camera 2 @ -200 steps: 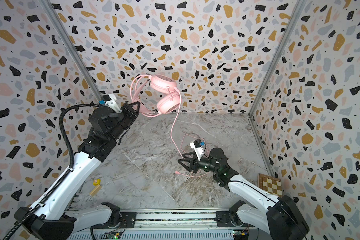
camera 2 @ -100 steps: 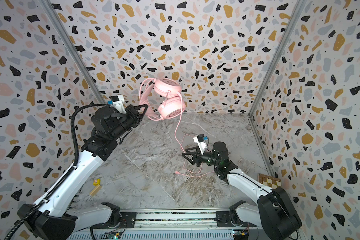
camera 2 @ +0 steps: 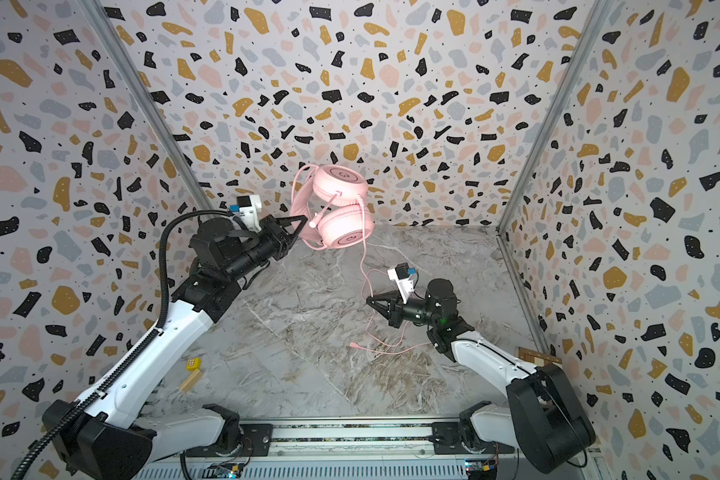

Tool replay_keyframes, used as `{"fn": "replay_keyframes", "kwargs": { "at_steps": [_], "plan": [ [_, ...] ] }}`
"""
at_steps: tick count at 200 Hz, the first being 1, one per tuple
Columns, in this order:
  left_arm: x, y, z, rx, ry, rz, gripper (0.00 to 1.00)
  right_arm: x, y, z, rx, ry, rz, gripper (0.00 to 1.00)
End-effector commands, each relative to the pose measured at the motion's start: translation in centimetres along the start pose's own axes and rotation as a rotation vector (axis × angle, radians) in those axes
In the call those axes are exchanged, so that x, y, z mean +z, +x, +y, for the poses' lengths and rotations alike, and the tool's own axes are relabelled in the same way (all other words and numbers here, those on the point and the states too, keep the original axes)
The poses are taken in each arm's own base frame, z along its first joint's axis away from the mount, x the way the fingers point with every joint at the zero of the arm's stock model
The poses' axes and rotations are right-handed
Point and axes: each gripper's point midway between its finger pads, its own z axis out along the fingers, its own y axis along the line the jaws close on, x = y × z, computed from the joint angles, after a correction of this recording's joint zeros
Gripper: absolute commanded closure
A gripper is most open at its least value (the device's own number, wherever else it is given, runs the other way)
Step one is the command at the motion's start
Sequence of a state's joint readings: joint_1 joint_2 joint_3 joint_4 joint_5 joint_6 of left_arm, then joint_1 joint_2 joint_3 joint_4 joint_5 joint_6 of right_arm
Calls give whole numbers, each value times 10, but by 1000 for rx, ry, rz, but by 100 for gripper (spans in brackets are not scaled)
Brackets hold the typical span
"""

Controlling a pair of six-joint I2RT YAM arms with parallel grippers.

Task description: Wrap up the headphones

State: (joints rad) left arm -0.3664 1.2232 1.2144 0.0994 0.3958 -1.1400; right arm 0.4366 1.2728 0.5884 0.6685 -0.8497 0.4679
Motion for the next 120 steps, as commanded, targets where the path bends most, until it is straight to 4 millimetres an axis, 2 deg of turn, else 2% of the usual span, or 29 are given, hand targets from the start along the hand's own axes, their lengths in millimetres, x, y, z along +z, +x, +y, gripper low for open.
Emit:
{"fn": "replay_keyframes", "kwargs": {
  "at_steps": [1, 28, 53, 77, 102, 120],
  "plan": [
    [-10, 4, -36, 58, 153, 35, 100, 1, -24, 8, -44, -40, -42, 100],
    [-8, 20, -26, 93, 144, 109, 100, 4, -27, 7, -45, -59, -34, 100],
    [-13, 29, 10, 254, -45, 154, 100, 2, -27, -3, -53, -46, -3, 100],
    [-20, 47, 39, 316, -132, 231, 100, -5, -34, -16, -59, -11, 13, 100],
    [-26, 65, 86, 352, -272, 320, 100, -9, -49, -20, -92, 24, 32, 100],
    [-30, 73, 112, 367, -348, 355, 100, -10, -56, -23, -115, 61, 49, 100]
  ]
}}
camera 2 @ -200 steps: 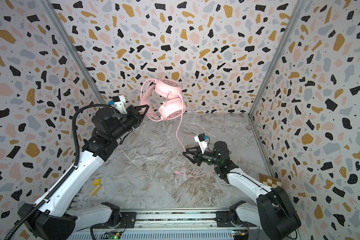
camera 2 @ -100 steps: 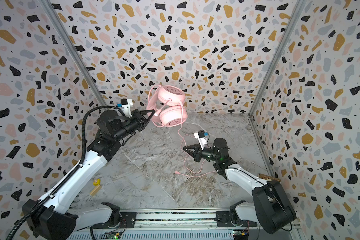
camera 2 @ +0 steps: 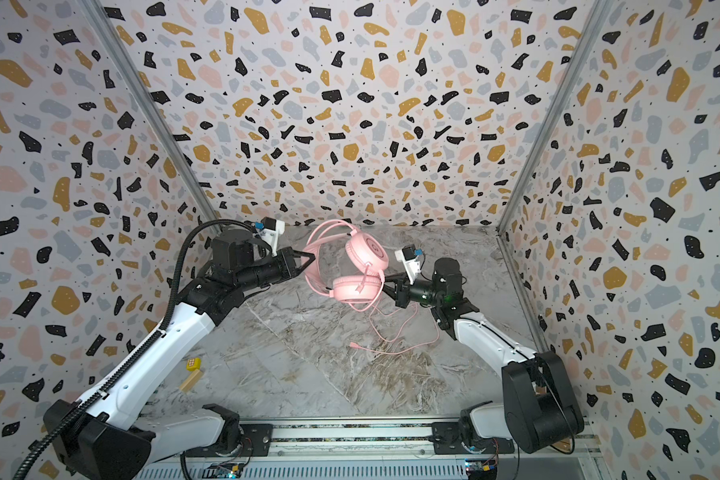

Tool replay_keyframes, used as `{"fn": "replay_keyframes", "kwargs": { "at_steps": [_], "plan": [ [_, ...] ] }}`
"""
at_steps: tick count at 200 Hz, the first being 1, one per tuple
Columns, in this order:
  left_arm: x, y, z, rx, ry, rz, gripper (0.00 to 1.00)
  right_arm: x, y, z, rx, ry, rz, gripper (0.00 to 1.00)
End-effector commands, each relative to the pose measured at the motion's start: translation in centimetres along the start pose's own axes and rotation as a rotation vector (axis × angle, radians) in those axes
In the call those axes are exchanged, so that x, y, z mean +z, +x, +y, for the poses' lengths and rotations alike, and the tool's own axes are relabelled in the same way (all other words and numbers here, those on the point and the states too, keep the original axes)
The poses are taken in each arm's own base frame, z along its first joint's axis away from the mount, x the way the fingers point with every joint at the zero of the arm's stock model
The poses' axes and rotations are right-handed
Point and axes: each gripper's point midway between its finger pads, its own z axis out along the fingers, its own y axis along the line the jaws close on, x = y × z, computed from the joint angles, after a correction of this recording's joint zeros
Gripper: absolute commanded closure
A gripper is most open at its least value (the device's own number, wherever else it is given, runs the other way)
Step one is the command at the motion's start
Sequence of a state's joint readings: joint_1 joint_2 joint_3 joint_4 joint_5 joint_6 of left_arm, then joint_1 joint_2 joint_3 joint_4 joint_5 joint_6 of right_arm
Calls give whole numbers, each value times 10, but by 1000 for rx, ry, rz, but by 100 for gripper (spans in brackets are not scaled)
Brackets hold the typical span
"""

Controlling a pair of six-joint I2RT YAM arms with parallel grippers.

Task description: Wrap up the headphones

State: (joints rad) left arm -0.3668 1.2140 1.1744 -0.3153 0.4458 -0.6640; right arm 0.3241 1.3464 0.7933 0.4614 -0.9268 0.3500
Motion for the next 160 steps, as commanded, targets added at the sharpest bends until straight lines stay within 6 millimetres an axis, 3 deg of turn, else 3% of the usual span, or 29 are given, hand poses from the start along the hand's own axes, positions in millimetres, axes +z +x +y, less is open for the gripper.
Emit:
{"fn": "replay_keyframes", "kwargs": {
  "at_steps": [1, 83, 123, 160],
  "plan": [
    [2, 18, 22, 78, -77, 56, 100, -3, -14, 6, -69, 19, 29, 100],
    [3, 55, 90, 181, -374, 223, 100, -9, -21, 5, -96, 87, 78, 100],
    [7, 62, 97, 231, -449, 248, 100, -7, -22, 9, -95, 68, 93, 100],
    [3, 52, 104, 251, -550, 211, 100, 2, -15, 22, -110, 59, 144, 100]
  ]
}}
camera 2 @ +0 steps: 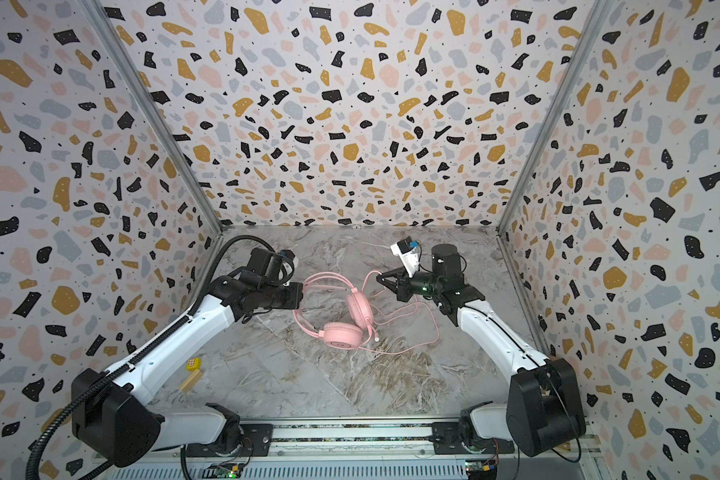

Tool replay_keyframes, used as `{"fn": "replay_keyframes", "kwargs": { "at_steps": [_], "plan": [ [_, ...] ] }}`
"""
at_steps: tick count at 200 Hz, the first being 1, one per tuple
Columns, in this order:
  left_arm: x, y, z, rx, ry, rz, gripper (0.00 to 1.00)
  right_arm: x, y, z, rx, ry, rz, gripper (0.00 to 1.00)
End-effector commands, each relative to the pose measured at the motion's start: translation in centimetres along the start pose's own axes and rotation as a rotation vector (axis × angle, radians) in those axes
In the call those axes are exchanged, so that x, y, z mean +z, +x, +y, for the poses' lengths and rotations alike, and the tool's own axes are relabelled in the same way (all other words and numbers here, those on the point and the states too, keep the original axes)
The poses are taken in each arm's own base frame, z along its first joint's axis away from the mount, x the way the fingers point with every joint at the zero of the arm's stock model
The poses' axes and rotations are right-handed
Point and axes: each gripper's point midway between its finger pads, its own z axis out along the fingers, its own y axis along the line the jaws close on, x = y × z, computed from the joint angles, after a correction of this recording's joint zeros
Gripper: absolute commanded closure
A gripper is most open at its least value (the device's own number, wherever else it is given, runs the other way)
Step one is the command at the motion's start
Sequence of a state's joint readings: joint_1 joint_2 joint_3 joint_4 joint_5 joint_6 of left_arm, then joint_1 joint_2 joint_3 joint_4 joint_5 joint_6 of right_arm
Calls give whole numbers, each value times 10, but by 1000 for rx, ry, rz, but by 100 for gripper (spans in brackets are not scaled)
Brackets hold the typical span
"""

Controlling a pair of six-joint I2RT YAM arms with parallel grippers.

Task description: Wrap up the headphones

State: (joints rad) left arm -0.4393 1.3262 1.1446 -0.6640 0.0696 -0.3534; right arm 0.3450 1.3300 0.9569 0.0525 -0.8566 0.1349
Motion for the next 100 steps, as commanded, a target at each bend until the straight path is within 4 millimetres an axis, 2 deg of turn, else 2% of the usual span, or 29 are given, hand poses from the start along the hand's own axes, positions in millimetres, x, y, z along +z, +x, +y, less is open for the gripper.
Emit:
{"fn": "replay_keyframes", "kwargs": {
  "at_steps": [1, 29, 52, 81, 100],
  "plan": [
    [-13, -21, 3, 2, -60, -76, 100, -1, -15, 21, -71, -11, 6, 100],
    [-16, -27, 8, -11, -90, -105, 100, 3, -9, 31, -107, 25, 52, 100],
    [-28, -37, 10, -21, -105, -162, 100, 7, 0, 17, -87, 75, 67, 95],
    [-49, -49, 30, -56, -188, -248, 100, 19, 13, 7, -45, 69, 107, 69],
    [-59, -56, 51, -108, -220, -292, 100, 16, 17, -5, -28, 129, 108, 53]
  ]
}}
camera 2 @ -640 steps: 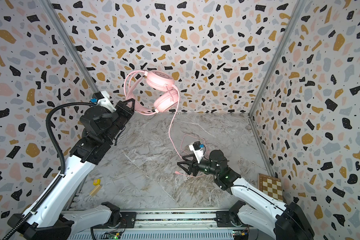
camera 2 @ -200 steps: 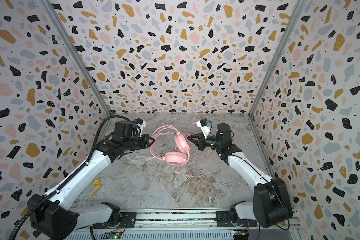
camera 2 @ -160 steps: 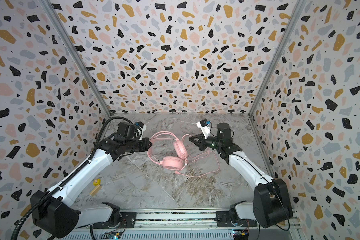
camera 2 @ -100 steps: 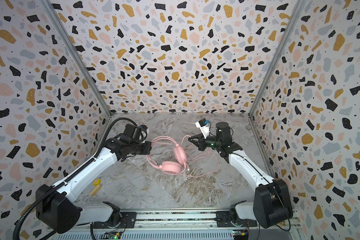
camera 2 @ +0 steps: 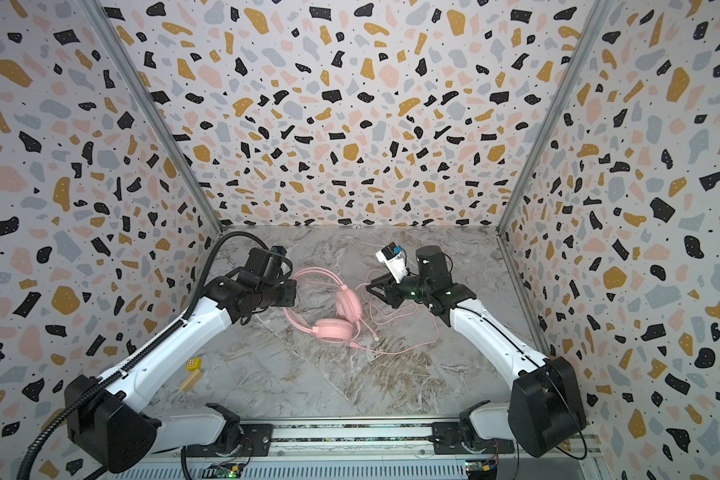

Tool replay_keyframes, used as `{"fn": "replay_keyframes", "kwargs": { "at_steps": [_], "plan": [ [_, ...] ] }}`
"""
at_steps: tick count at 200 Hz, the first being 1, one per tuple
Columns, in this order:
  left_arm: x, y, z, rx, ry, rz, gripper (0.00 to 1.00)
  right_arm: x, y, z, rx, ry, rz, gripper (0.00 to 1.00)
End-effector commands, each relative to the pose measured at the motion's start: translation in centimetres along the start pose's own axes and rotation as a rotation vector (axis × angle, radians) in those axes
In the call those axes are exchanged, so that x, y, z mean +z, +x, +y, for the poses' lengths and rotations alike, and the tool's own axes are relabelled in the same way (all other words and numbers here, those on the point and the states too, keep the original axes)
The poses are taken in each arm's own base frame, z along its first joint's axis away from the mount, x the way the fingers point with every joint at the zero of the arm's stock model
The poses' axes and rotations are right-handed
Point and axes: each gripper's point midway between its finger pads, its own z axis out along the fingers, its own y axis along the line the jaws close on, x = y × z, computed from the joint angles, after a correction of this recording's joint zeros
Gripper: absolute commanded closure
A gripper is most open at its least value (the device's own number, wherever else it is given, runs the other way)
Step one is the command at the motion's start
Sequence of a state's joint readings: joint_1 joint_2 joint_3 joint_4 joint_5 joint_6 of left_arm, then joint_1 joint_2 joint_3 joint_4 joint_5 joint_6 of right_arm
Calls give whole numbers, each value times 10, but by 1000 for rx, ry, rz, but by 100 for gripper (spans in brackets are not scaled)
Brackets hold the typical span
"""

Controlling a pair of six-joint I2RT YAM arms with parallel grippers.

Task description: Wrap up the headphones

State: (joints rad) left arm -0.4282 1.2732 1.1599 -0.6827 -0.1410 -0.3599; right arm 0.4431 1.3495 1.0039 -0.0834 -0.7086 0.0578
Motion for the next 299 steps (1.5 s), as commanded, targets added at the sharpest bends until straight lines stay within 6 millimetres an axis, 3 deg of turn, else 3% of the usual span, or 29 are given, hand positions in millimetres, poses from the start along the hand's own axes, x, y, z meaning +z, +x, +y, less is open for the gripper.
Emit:
{"fn": "replay_keyframes", "kwargs": {
  "at_steps": [1, 33, 81, 126, 148, 187, 219, 257, 299],
  "plan": [
    [-27, -40, 24, -108, -36, -168, 100, -3, 0, -12, 11, 67, 2, 53],
    [-40, -50, 64, -210, -82, -231, 100, -8, 19, -30, 61, 158, 36, 43],
    [-67, -64, 100, -299, -143, -335, 100, 3, 98, -33, 187, 202, 170, 42],
    [-64, -62, 89, -317, -62, -332, 100, -5, 139, -89, 296, 420, 272, 40],
    [-66, -63, 87, -316, -45, -340, 100, -5, 138, -104, 383, 372, 223, 40],
    [-69, -63, 86, -306, -39, -346, 100, 8, 129, -87, 460, 238, 156, 40],
    [-71, -64, 82, -304, -18, -355, 100, 12, 141, -92, 520, 245, 155, 39],
    [-77, -65, 82, -297, -17, -367, 100, 6, 146, -82, 572, 223, 90, 38],
    [-75, -64, 78, -302, 8, -370, 100, 15, 143, -93, 625, 208, 28, 37]
  ]
}}
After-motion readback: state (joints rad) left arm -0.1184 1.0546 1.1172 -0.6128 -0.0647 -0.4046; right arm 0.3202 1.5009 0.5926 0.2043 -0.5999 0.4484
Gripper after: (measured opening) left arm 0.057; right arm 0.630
